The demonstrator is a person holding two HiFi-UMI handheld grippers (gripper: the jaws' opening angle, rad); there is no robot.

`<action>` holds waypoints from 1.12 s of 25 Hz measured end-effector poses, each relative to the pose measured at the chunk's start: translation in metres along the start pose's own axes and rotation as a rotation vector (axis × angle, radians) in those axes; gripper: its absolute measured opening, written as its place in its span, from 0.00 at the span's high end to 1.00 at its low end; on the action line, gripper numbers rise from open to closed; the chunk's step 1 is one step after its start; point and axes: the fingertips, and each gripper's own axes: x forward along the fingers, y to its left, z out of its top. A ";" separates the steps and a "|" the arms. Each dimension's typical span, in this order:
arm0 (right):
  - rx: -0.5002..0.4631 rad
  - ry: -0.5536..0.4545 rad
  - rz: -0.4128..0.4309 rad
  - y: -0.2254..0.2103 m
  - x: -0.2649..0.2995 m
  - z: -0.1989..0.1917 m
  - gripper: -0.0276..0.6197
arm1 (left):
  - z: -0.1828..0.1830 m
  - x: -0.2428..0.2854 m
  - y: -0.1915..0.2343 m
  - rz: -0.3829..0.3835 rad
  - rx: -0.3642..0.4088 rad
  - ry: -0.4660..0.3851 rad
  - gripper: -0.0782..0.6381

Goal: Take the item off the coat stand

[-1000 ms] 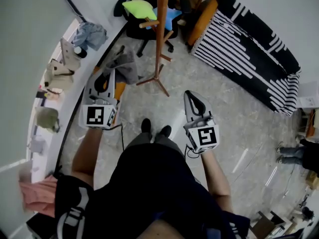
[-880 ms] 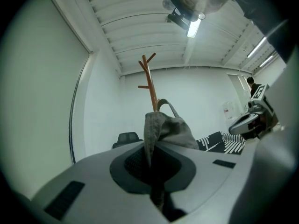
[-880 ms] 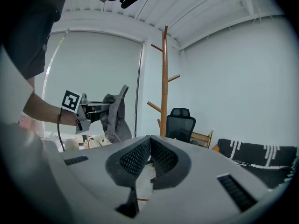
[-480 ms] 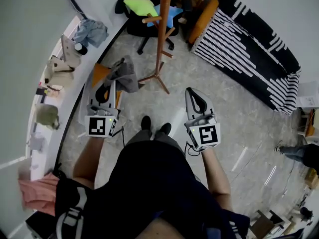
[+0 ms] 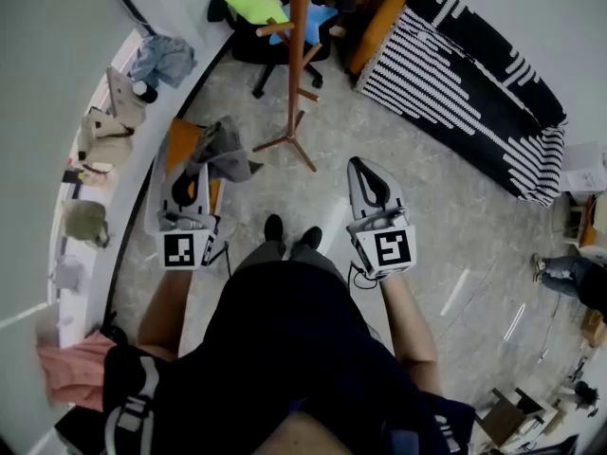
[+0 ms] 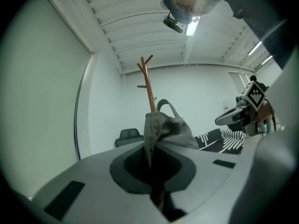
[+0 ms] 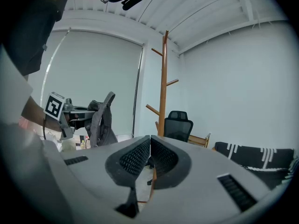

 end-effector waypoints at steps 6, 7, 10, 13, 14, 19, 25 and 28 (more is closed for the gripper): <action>-0.004 -0.001 -0.014 -0.002 -0.003 -0.001 0.92 | -0.007 -0.003 0.003 0.005 0.013 0.002 0.86; -0.005 -0.003 -0.018 -0.003 -0.003 -0.002 0.92 | -0.009 -0.003 0.003 0.006 0.017 0.003 0.86; -0.009 -0.005 -0.026 -0.006 -0.006 -0.002 0.92 | -0.012 -0.002 0.001 0.006 0.020 0.004 0.86; -0.008 -0.003 -0.030 -0.009 -0.007 -0.004 0.91 | -0.015 -0.002 -0.001 0.007 0.016 0.011 0.86; -0.007 0.001 -0.031 -0.009 -0.007 -0.005 0.91 | -0.017 -0.002 -0.001 0.007 0.015 0.014 0.86; 0.003 0.018 -0.038 -0.013 -0.008 -0.011 0.91 | -0.023 -0.003 -0.002 0.006 0.021 0.018 0.86; -0.002 0.032 -0.059 -0.018 -0.008 -0.015 0.91 | -0.024 -0.002 -0.006 0.006 0.027 0.019 0.86; -0.009 0.034 -0.063 -0.019 -0.007 -0.016 0.92 | -0.025 -0.003 -0.006 0.008 0.032 0.020 0.86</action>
